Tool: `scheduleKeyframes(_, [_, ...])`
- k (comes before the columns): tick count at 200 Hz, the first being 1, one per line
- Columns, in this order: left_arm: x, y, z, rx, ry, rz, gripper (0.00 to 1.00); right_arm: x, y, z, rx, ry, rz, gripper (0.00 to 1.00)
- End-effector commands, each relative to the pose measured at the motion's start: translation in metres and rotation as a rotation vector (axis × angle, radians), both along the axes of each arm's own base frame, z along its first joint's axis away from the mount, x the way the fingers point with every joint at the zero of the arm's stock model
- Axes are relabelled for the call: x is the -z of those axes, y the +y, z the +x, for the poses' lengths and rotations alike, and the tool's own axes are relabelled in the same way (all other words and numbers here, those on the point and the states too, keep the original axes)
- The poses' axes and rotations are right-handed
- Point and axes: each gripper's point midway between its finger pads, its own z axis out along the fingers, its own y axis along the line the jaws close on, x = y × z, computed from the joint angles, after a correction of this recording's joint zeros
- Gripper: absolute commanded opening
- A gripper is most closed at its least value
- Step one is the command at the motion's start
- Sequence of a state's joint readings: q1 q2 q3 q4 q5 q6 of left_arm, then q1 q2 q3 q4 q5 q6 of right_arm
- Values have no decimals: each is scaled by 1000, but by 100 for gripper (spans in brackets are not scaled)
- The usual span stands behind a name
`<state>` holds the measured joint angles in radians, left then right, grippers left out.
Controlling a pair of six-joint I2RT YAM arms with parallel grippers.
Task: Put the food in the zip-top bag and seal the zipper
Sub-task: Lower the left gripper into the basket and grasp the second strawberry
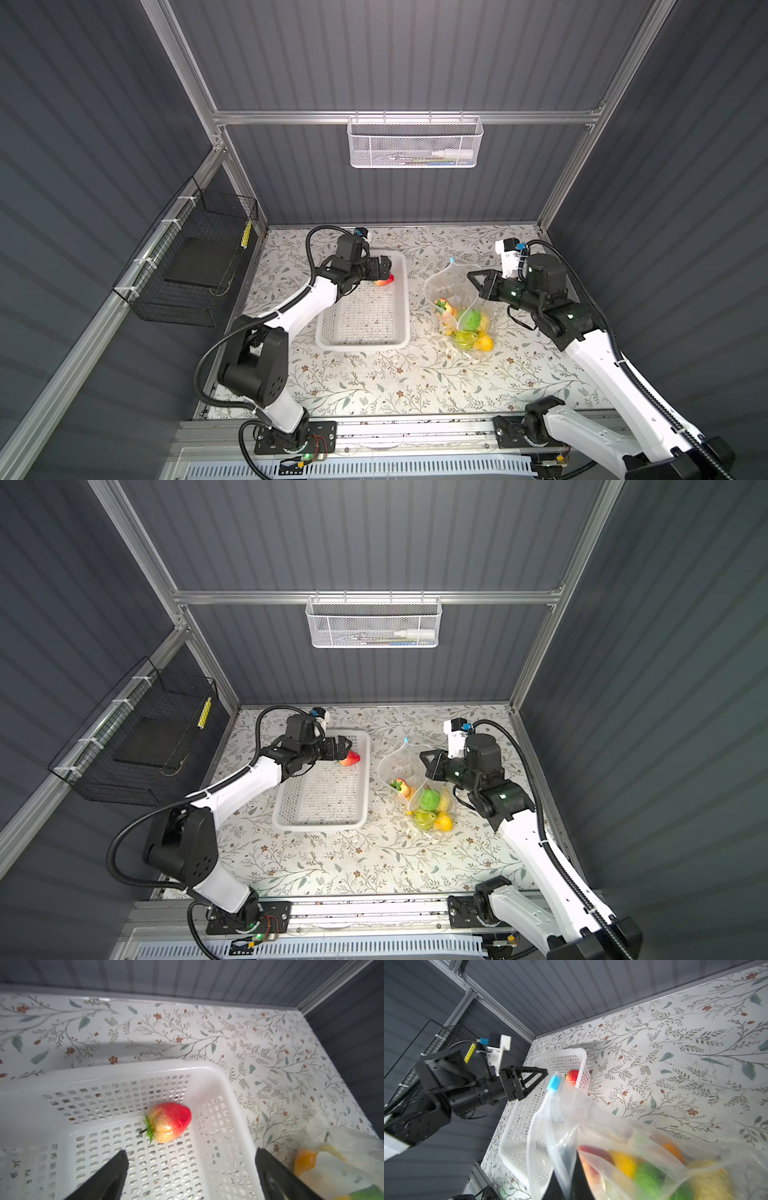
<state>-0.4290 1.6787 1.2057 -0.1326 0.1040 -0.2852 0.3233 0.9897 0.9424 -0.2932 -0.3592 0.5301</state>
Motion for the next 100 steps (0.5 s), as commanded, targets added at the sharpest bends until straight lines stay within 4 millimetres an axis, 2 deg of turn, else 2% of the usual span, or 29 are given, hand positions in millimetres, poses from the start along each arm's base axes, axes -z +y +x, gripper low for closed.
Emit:
scheduleKeyframes(1, [-1, -18, 3, 127, 1, -10, 97, -5, 2, 0, -15, -17, -12, 0])
scheduleKeyframes(36, [20, -27, 12, 173, 27, 6, 96, -1, 3, 1, -15, -9, -15, 0])
scheduleKeyframes(100, [46, -38, 27, 242, 38, 56, 95, 0, 2, 2, -12, -5, -22, 0])
